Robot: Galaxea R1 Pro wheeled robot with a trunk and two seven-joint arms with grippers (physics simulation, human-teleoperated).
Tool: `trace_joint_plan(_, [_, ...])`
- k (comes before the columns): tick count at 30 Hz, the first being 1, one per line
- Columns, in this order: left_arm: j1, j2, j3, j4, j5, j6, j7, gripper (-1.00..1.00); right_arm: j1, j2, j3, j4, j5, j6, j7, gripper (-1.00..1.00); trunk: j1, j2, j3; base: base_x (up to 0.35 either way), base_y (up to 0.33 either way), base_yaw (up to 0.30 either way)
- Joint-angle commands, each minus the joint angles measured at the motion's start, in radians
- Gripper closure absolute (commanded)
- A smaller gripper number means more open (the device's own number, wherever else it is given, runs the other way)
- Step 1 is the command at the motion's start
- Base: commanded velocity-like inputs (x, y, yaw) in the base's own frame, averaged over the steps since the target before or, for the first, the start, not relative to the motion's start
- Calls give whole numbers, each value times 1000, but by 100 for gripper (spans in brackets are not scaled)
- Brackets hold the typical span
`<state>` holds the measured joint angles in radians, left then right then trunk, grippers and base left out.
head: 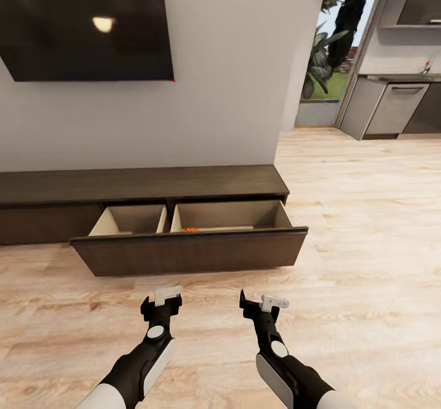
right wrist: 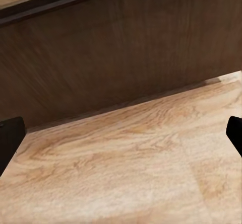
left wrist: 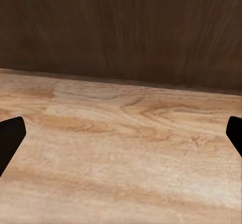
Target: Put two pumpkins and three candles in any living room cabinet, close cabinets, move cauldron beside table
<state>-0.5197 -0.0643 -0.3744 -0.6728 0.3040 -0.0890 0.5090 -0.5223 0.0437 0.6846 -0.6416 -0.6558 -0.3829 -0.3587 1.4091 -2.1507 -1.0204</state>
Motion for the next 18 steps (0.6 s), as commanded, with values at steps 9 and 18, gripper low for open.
trace_joint_plan(9, [1, 1, -6, -11, 9, -75, 5, -100, -2, -1, 7, 1, -11, -4, -5, -100, 15, -29, -13, 0, 0, 0])
trace_joint_plan(18, [1, 1, -6, -11, 9, -86, 6, -100, -1, -1, 6, 9, -12, 18, -5, -100, 15, -29, -13, 0, 0, 0])
